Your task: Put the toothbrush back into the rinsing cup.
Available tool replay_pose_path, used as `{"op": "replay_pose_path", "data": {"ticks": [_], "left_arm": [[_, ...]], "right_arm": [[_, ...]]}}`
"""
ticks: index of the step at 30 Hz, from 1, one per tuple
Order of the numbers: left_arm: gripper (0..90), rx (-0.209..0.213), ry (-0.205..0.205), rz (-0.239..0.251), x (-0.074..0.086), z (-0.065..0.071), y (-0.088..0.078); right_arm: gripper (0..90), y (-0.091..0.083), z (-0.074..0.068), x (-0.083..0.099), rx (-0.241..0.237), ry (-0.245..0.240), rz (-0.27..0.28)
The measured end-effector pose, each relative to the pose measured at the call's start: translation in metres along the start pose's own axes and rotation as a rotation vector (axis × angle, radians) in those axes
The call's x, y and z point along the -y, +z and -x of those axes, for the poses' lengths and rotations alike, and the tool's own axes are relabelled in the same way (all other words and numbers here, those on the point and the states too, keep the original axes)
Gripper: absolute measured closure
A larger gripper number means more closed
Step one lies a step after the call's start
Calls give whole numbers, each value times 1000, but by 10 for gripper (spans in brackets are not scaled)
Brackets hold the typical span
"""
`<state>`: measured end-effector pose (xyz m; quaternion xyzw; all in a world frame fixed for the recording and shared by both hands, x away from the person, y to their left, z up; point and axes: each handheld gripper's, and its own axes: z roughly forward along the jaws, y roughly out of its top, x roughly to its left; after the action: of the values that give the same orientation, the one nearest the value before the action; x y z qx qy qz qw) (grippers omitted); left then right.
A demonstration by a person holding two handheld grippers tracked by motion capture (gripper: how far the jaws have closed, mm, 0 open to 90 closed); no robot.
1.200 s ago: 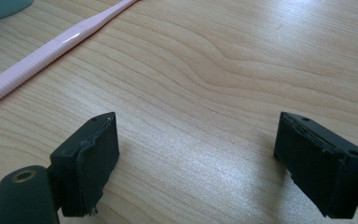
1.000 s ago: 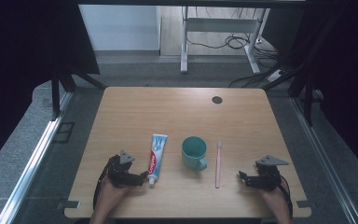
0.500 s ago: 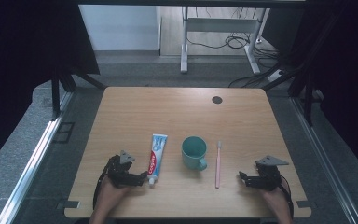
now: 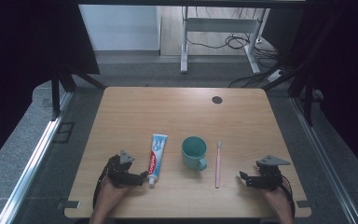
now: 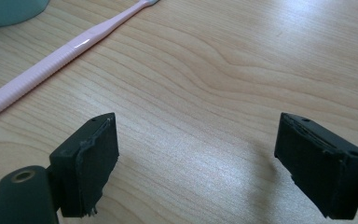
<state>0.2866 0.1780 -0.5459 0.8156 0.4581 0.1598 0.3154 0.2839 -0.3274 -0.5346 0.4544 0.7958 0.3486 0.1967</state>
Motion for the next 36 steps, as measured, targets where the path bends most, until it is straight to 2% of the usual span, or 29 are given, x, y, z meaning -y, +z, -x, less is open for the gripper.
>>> {"op": "replay_pose_path", "data": {"ticks": [6,26,36], "left_arm": [[0,-2,-7,4,0,0,0],[0,-3,-8,4,0,0,0],[0,-4,-9,5,0,0,0]], "right_arm": [[132,-4,0,-4,-9,-4,3],[129,-7,-3,-12,-62,5,-47],[129,-4,-7,-18,-68,-22,-93]]}}
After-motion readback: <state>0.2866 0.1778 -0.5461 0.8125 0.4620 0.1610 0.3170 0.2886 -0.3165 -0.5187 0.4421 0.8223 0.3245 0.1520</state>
